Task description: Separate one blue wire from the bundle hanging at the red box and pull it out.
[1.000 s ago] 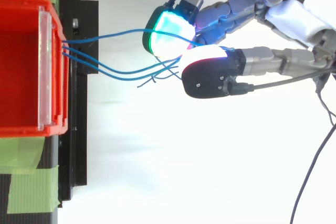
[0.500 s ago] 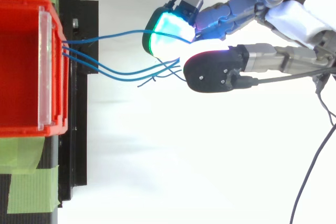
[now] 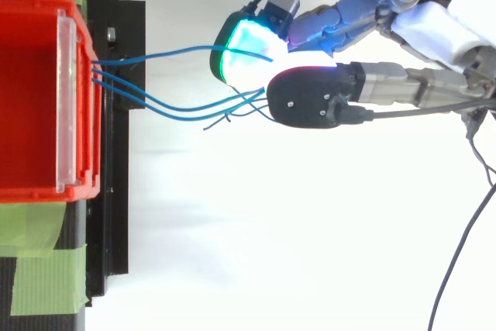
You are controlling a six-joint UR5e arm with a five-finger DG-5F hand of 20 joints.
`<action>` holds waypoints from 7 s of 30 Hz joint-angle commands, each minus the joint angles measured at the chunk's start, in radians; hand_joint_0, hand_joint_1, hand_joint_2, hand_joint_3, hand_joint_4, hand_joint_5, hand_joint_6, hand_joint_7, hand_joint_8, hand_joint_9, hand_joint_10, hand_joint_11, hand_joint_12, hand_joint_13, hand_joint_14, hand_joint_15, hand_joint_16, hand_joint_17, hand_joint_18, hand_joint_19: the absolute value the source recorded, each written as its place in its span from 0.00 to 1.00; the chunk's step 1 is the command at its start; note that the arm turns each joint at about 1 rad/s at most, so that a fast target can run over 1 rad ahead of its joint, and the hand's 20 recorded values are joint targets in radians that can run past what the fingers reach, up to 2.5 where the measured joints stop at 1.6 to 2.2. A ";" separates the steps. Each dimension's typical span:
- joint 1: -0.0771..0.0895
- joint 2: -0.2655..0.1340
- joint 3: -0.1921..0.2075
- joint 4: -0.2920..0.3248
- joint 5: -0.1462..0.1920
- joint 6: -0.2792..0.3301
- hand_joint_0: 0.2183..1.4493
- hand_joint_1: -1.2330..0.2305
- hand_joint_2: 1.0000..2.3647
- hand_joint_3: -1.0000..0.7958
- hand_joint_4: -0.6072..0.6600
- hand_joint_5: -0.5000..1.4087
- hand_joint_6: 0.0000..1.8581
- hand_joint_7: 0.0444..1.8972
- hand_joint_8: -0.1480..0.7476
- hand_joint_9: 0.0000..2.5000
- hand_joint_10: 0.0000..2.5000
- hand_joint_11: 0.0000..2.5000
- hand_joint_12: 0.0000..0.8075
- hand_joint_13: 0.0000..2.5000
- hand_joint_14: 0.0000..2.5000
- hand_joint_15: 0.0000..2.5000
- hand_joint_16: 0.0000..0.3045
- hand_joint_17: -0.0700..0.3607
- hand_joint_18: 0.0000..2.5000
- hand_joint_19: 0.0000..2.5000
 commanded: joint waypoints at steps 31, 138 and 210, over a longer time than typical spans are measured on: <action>0.000 0.001 0.000 0.000 -0.001 0.000 0.31 0.33 0.01 0.52 0.47 0.19 0.47 0.48 0.56 0.35 0.01 0.37 0.58 0.22 0.01 0.25 0.19 0.47 0.22 0.12; 0.138 0.001 -0.222 -0.048 0.107 0.249 0.30 0.31 0.01 0.53 0.47 0.19 0.46 0.49 0.55 0.24 0.01 0.23 0.54 0.09 0.00 0.12 0.22 0.51 0.09 0.03; 0.138 0.001 -0.221 -0.048 0.105 0.249 0.31 0.31 0.00 0.54 0.47 0.20 0.47 0.48 0.55 0.24 0.00 0.21 0.55 0.10 0.00 0.12 0.22 0.52 0.09 0.03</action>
